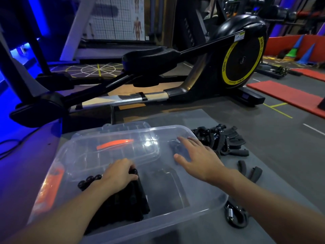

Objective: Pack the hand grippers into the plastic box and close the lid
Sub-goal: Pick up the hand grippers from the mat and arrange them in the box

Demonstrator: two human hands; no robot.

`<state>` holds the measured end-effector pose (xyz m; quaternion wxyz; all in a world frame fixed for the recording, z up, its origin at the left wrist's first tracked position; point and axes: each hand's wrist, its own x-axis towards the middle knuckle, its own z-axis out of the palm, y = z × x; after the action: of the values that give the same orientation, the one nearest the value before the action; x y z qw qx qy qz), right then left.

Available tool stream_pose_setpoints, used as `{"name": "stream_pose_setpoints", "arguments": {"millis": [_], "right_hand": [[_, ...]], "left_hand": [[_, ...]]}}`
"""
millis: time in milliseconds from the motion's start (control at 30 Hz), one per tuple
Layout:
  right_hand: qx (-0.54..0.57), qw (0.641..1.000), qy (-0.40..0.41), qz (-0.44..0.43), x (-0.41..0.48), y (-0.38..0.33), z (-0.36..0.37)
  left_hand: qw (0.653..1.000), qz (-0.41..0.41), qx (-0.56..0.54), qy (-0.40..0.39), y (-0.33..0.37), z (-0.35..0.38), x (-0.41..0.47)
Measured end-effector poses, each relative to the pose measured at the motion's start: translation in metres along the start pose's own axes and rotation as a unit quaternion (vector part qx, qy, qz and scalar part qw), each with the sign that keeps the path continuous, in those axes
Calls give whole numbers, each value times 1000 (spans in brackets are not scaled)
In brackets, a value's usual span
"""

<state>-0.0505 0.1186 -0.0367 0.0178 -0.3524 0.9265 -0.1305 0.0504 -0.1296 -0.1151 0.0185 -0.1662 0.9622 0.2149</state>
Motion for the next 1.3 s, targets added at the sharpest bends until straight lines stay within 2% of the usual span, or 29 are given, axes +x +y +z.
{"name": "stream_pose_setpoints", "arguments": {"millis": [200, 633, 767, 800, 867, 933, 1000, 1067, 1167, 1300], "right_hand": [[2, 1000, -3, 0, -1, -1, -1], [12, 1000, 6, -4, -3, -2, -3], [36, 999, 13, -4, -5, -2, -5], [71, 997, 18, 4, -5, -2, -7], [212, 975, 48, 34, -5, -2, -10], [368, 922, 97, 75, -4, 4, -14], [438, 881, 134, 115, -5, 15, -18], [451, 863, 166, 158, -11, 35, -18], [416, 859, 184, 233, -29, 81, -4], [337, 884, 90, 312, -70, 135, 19]], "left_hand": [[1000, 10, 21, -3, -5, 5, 1], [999, 20, -37, -8, -12, 10, 1], [999, 4, 13, -48, -6, 5, 0], [998, -2, 41, -54, -1, 1, 0], [998, 4, 55, -26, 18, -12, -2], [999, 46, 7, 17, 48, -28, -5], [992, 104, -36, 56, 85, -42, -9], [984, 153, -60, 75, 124, -50, -15], [974, 209, -64, 52, 173, -44, -21], [979, 204, -31, -5, 214, -12, -19]]}}
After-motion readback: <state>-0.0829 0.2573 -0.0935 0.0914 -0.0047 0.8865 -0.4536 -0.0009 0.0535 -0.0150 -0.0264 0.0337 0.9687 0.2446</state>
